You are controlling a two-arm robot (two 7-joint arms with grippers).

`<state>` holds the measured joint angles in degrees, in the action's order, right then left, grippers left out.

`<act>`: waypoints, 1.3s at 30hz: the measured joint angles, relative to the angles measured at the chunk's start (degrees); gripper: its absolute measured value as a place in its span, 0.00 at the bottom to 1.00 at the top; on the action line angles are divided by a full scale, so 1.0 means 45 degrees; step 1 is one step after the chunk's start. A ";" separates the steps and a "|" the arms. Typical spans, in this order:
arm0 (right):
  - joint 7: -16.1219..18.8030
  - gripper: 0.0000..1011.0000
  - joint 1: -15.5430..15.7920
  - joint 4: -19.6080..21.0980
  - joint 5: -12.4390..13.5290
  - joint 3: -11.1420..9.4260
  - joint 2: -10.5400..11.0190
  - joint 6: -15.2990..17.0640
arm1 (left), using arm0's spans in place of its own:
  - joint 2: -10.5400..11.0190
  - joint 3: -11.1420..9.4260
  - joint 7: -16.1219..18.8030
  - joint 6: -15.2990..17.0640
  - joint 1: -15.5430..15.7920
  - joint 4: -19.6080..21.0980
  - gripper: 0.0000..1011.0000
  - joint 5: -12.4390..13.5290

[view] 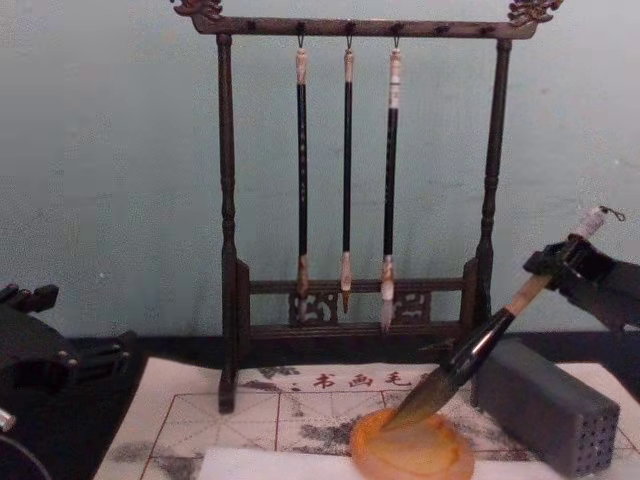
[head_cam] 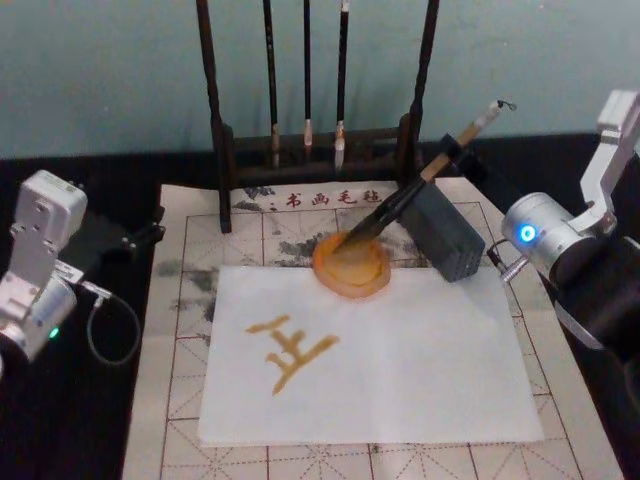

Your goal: Pick up the brush from the inkstone, write on the paper, then place the brush back to its original position.

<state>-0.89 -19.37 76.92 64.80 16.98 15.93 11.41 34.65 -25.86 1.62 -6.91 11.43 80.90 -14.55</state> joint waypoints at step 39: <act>-0.0907 0.20 0.0184 -0.0070 0.0997 0.0449 0.0014 -0.0684 | 0.0000 0.0000 0.0000 0.0000 0.0000 0.0001 0.99 0.0000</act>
<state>-4.98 -18.54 76.60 69.29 19.00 15.99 8.34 34.64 -25.86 1.62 -6.91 11.43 80.90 -14.55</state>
